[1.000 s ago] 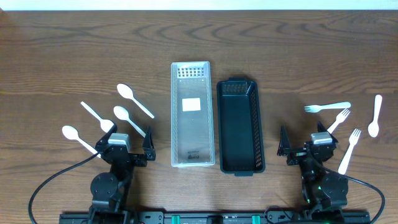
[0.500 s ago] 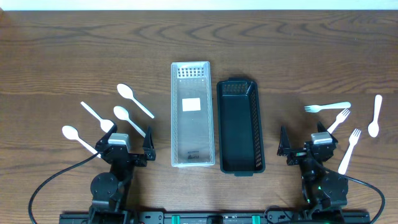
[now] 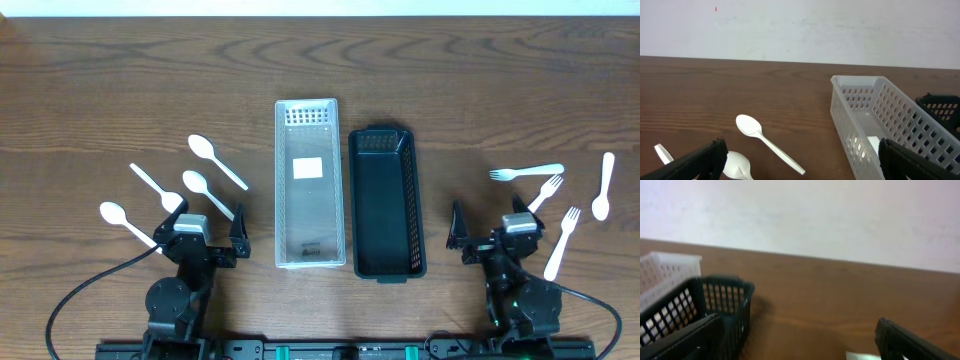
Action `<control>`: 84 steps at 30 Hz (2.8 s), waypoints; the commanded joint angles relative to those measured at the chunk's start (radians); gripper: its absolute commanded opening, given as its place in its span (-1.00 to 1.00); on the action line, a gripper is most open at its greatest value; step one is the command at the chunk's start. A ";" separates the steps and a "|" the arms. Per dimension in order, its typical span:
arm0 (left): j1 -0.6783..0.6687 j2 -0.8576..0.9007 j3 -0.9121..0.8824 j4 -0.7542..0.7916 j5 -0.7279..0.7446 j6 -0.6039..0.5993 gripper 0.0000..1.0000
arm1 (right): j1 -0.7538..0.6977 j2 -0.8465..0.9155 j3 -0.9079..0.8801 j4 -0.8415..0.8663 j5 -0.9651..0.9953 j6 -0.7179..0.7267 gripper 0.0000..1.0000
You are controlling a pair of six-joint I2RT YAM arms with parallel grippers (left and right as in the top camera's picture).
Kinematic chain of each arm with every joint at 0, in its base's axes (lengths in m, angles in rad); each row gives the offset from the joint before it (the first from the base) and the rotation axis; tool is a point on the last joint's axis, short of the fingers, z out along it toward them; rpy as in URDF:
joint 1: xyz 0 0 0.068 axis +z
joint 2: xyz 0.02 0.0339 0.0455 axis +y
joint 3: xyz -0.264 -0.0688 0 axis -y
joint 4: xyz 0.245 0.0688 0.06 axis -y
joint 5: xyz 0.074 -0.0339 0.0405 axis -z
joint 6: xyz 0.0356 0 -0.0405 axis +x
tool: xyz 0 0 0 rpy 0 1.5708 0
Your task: Pack container
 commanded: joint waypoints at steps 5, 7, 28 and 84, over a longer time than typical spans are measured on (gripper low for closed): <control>0.004 0.047 0.110 -0.155 -0.010 -0.136 0.96 | -0.013 0.014 0.054 -0.076 -0.027 0.102 0.99; 0.004 0.114 0.223 -0.212 -0.062 -0.132 0.96 | -0.015 0.055 0.137 -0.100 0.019 0.072 0.98; 0.004 1.114 1.116 -0.929 -0.065 -0.106 0.96 | -0.010 1.060 1.108 -0.863 -0.220 0.013 -0.49; 0.004 1.133 1.116 -0.967 -0.066 -0.105 0.91 | 0.558 1.358 0.853 -1.132 -0.450 0.083 -0.97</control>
